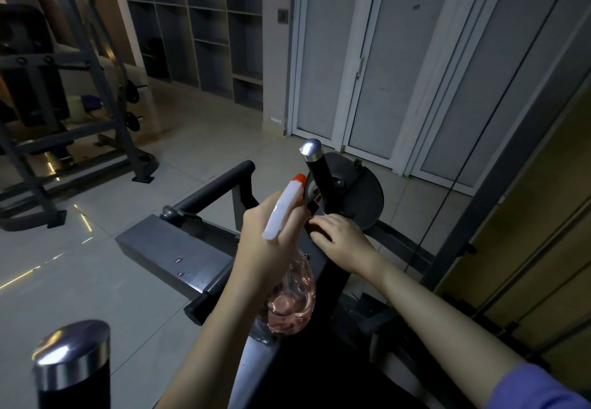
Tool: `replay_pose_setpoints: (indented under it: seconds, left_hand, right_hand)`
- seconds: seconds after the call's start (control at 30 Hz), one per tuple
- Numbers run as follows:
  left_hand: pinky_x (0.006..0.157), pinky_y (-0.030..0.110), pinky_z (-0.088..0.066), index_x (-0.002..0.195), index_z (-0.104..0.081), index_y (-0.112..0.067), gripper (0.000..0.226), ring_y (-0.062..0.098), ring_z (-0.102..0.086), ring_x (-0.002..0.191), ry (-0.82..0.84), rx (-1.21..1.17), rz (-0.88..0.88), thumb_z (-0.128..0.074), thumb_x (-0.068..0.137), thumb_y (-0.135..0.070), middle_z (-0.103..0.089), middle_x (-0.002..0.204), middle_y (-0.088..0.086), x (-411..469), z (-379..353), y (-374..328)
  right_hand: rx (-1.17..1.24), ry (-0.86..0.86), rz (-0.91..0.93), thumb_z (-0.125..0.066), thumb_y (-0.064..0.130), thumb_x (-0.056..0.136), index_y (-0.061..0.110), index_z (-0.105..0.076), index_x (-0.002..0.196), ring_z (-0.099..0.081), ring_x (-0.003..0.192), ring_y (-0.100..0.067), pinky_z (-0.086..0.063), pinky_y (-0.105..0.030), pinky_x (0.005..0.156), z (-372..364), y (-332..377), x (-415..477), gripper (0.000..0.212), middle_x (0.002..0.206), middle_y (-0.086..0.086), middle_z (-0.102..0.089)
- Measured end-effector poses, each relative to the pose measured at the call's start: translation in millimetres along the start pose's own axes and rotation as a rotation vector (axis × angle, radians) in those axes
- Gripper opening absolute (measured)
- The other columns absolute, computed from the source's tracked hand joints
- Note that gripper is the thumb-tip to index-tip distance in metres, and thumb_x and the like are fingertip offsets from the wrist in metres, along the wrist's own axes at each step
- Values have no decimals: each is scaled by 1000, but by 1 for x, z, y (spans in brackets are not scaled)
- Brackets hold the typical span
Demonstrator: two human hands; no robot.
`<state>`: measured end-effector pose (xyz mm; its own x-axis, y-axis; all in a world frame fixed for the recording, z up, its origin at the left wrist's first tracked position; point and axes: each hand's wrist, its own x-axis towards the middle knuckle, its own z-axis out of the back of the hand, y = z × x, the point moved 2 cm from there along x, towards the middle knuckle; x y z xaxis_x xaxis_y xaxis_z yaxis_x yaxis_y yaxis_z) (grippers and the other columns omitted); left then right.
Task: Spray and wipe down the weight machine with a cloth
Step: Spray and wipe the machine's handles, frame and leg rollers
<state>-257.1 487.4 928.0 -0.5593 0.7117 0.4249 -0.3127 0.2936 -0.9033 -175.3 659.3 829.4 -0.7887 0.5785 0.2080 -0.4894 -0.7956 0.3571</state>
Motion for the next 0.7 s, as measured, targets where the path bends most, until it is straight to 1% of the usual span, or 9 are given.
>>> replay_pose_setpoints:
  seconds: [0.1,0.2,0.33,0.43,0.5,0.53,0.6,0.63,0.7]
  left_hand:
    - [57,41,-40,80,-54,3,38,45,-58,77,6,5,-9,-52,83,-35,-56,78,30,0,0,-1]
    - [58,33,-38,85,-53,10,45,43,-55,75,4,5,-22,-52,82,-35,-56,82,34,-1,0,-4]
    - [59,41,-43,85,-55,7,52,42,-57,77,10,21,-32,-49,75,-43,-59,83,30,-3,0,-10]
    - [67,47,-49,84,-53,11,56,43,-57,75,18,-5,-11,-50,77,-45,-57,83,34,-4,-1,-12]
    - [75,54,-50,85,-57,4,50,46,-57,81,34,-8,22,-52,76,-45,-58,85,32,-4,0,-12]
    - [76,54,-50,84,-62,-6,41,45,-58,82,52,-4,40,-52,75,-45,-60,87,30,-4,-1,-13]
    - [76,49,-51,79,-68,-34,21,36,-63,85,79,-3,71,-51,72,-44,-65,92,22,-6,0,-16]
    - [79,48,-52,80,-67,-40,19,29,-65,88,93,2,76,-51,71,-44,-67,93,18,-7,1,-17]
    - [85,50,-52,89,-67,-27,27,22,-68,93,113,17,88,-51,72,-41,-70,96,13,-11,3,-18]
  right_hand:
    - [-91,-136,-19,-39,36,92,18,-60,121,-45,122,-18,-28,-35,103,-6,8,-4,40,126,4,-58]
    - [12,-214,-23,-33,43,84,17,-65,114,-47,119,-18,-29,-36,102,-12,16,-18,51,123,5,-61]
    - [145,-212,-36,-40,39,85,14,-64,116,-45,121,-17,-33,-36,106,-12,9,-30,47,122,2,-61]
    - [187,-228,-140,-51,24,94,12,-59,125,-32,133,-19,-19,-28,111,-9,11,-24,34,132,0,-54]
    - [225,-210,-176,-51,21,94,10,-59,124,-29,134,-19,-17,-26,111,-8,15,-23,33,133,0,-54]
    - [240,-194,-173,-50,21,93,10,-60,123,-31,133,-18,-18,-26,111,-8,16,-27,33,132,-1,-54]
    - [274,-165,-144,-48,23,92,8,-61,119,-37,126,-16,-23,-24,110,-9,20,-37,34,126,-2,-56]
    - [293,-151,-142,-48,21,92,7,-61,118,-39,123,-14,-25,-21,107,-9,22,-42,32,124,-2,-57]
    - [324,-143,-143,-49,17,93,7,-62,115,-41,119,-13,-24,-15,101,-8,27,-50,28,121,-3,-57]
